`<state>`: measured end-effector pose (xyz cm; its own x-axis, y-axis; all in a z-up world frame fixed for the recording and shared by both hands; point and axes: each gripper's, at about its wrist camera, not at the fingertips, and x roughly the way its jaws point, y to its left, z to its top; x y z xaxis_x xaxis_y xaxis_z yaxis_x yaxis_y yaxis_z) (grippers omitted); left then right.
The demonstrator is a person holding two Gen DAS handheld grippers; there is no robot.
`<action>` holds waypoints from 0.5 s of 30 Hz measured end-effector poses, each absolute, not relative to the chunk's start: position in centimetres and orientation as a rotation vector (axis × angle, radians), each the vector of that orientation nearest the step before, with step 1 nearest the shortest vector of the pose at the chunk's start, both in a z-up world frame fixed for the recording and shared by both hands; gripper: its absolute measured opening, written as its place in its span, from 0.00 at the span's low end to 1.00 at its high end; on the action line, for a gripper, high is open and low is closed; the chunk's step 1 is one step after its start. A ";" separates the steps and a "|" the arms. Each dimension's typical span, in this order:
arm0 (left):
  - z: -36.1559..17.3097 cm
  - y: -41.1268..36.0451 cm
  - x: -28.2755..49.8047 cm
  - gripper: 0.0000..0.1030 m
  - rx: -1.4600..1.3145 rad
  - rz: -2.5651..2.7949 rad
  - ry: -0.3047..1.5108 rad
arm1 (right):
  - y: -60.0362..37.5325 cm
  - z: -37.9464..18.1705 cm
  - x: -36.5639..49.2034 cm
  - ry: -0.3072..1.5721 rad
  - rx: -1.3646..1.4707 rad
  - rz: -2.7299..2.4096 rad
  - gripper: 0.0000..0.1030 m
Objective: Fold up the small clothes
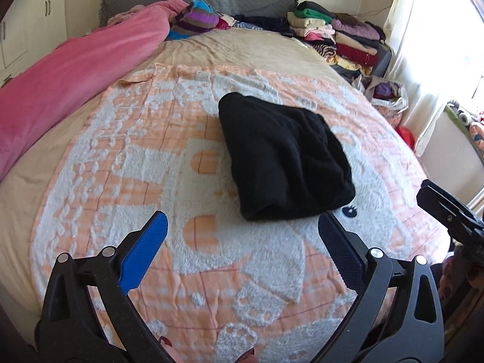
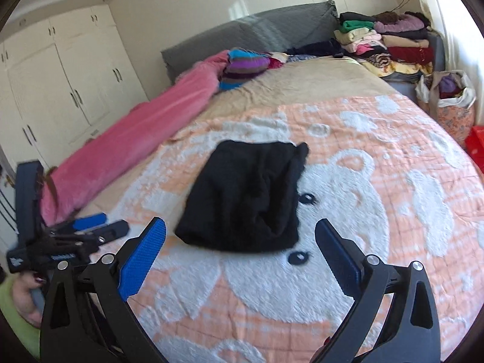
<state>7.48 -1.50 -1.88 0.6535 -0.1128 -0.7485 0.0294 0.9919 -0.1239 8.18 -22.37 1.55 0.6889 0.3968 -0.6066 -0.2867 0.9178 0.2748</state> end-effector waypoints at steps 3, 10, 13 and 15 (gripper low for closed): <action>-2.9 -1.9 6.9 0.91 -0.106 -0.096 0.892 | -22.3 0.2 7.6 0.732 0.132 0.357 0.96; -3.6 -2.4 6.5 0.91 -0.092 -0.088 0.917 | -22.3 -1.0 7.3 0.740 0.116 0.370 0.96; -3.6 -2.4 6.4 0.91 -0.084 -0.074 0.921 | -22.3 -0.9 7.3 0.735 0.123 0.381 0.96; -3.6 -2.6 6.4 0.91 -0.078 -0.065 0.925 | -22.3 -1.0 7.3 0.740 0.124 0.384 0.96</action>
